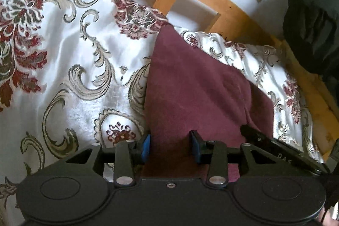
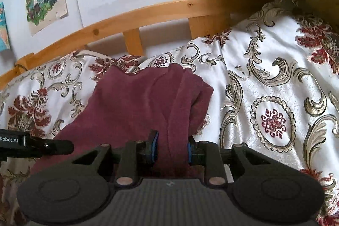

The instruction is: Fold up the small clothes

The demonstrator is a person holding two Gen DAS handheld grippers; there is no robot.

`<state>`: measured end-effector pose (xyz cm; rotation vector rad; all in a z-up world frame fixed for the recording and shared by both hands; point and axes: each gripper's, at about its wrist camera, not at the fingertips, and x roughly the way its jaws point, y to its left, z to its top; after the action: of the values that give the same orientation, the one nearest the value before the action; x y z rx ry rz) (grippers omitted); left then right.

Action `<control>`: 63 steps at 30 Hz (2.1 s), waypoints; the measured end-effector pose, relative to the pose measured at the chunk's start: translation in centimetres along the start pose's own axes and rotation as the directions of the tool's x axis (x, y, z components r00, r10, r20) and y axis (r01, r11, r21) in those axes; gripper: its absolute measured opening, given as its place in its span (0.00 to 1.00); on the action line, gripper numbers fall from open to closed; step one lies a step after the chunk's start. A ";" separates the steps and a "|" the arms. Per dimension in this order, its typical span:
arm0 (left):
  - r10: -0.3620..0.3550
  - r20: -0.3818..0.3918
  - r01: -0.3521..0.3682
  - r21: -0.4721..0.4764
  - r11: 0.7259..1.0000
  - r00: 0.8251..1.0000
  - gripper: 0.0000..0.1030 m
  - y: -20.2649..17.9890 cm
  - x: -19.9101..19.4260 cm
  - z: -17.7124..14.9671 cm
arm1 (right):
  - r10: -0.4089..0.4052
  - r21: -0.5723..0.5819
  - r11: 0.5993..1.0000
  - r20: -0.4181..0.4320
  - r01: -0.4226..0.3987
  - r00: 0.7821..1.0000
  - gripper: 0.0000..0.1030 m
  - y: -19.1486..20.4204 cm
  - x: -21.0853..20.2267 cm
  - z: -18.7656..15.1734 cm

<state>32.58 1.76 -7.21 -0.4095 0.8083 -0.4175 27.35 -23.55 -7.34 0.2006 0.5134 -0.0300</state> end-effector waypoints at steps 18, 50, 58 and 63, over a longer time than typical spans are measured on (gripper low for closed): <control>0.107 -0.005 -0.107 0.036 0.994 0.994 0.92 -1.5 -1.2 0.7 | -0.065 0.059 0.996 0.054 0.062 0.996 0.85 -0.1 -4.5 0.9; 0.113 0.338 -0.191 0.207 0.960 0.934 0.99 -5.6 -23.4 -8.1 | 0.008 -0.095 0.995 0.244 0.015 0.970 1.00 8.1 -23.8 -2.6; 0.115 0.340 -0.199 0.223 0.954 0.933 0.99 -5.6 -25.2 -11.4 | -0.013 -0.113 0.993 0.242 0.041 0.970 1.00 8.4 -26.9 -4.0; 0.128 0.349 -0.219 0.235 0.947 0.928 0.99 -5.5 -25.2 -12.7 | -0.038 -0.071 0.996 0.201 0.053 0.979 1.00 7.6 -27.4 -5.3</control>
<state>6.25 7.48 2.82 -0.1422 0.4463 -0.2763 1.53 -15.68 2.99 0.1096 0.3182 -0.0744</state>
